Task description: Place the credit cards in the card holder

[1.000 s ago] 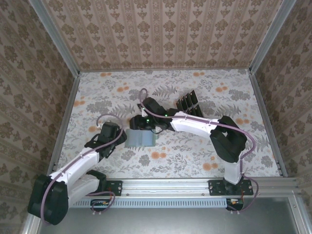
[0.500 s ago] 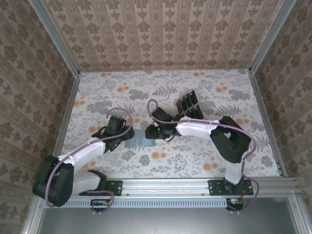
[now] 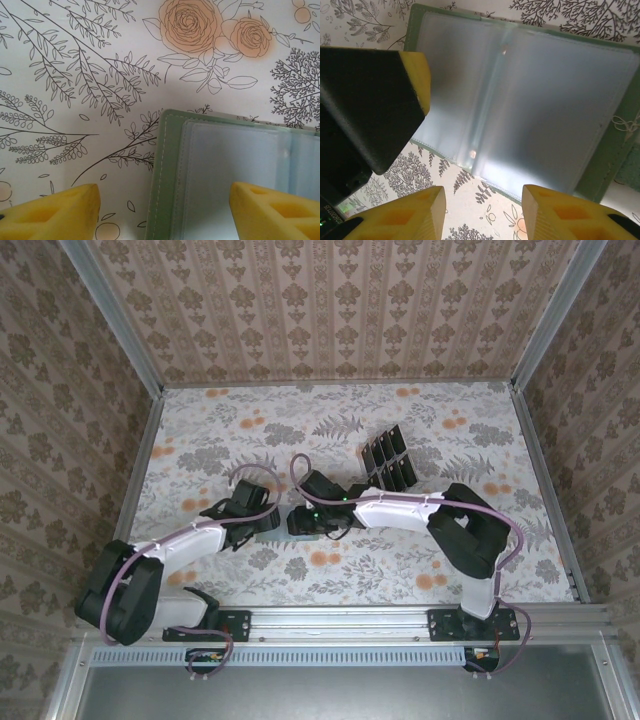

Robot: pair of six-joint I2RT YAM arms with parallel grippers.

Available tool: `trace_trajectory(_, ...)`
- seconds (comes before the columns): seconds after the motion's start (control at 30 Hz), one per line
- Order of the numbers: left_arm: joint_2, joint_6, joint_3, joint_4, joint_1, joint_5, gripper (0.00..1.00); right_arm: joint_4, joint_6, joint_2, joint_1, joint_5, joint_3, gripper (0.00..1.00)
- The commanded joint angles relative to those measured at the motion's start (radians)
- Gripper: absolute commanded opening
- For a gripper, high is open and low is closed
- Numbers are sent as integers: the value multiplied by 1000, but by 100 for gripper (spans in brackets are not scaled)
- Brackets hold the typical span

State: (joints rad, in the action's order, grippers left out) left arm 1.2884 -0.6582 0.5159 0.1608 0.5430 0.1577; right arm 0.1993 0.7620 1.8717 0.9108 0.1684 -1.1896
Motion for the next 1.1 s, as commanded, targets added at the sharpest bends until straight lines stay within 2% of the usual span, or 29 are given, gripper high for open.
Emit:
trace_trajectory(0.0,19,-18,29,18,11,32,71,-22,7,35,4,11,-20,46)
trace_trajectory(0.2,27,-21,33,40,15,50,70,3,-3,75,-15,-27,-8,46)
trace_trajectory(0.57,45,-14,29,28,15,47,71,38,-15,38,-45,-41,-5,46)
trace_trajectory(0.83,-14,11,64,41,14,17,72,167,-116,-138,-91,-51,-73,46)
trace_trajectory(0.97,-48,22,95,67,13,13,74,293,-199,-203,-156,-158,-102,47)
trace_trajectory(1.07,-68,32,114,85,12,13,80,369,-253,-217,-211,-198,-113,49)
